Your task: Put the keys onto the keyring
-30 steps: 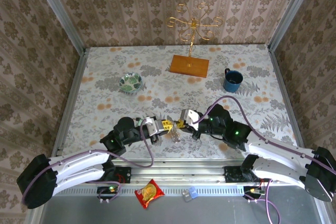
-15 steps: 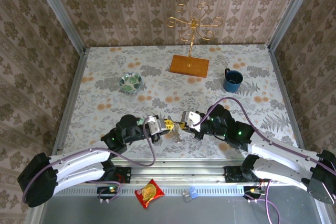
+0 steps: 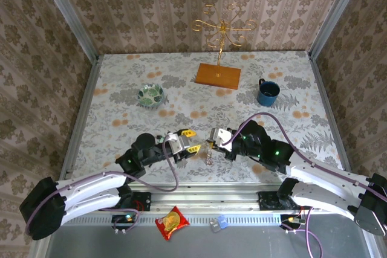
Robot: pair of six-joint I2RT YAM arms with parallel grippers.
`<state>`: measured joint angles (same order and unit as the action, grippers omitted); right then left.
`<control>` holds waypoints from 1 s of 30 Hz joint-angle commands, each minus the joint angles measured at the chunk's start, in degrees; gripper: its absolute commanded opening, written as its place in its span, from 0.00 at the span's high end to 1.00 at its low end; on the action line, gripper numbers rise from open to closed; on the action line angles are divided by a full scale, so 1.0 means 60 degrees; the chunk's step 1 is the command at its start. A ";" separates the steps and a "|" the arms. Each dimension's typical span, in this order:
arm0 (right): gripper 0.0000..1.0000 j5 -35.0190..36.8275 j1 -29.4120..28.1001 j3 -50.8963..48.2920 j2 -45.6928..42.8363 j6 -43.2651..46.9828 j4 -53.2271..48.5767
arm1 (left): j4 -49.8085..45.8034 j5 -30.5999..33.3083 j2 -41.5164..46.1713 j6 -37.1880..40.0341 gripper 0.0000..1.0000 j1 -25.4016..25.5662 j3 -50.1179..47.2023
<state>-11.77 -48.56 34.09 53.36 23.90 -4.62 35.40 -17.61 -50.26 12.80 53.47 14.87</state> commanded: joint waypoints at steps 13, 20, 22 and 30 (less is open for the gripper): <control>1.00 -0.0734 -0.0184 0.1926 0.2743 -0.1062 0.3583 | 0.0489 0.4535 0.3497 -0.0997 0.49 -0.0239 -0.0504; 1.00 0.0720 -0.0207 0.2573 0.4847 -0.1834 0.5536 | -0.0985 0.5368 0.4533 -0.1235 0.49 -0.0330 -0.0430; 1.00 0.1221 -0.0196 0.2460 0.5144 -0.1976 0.5678 | -0.1377 0.5740 0.4632 -0.1360 0.49 -0.0330 -0.0436; 1.00 0.1707 0.0447 0.1065 0.4841 -0.1912 0.4255 | -0.1391 0.6021 0.4608 -0.1597 0.49 -0.0366 -0.0779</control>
<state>-4.38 -47.03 42.87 84.82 11.77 23.70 27.44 16.51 -23.07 5.04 51.96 11.18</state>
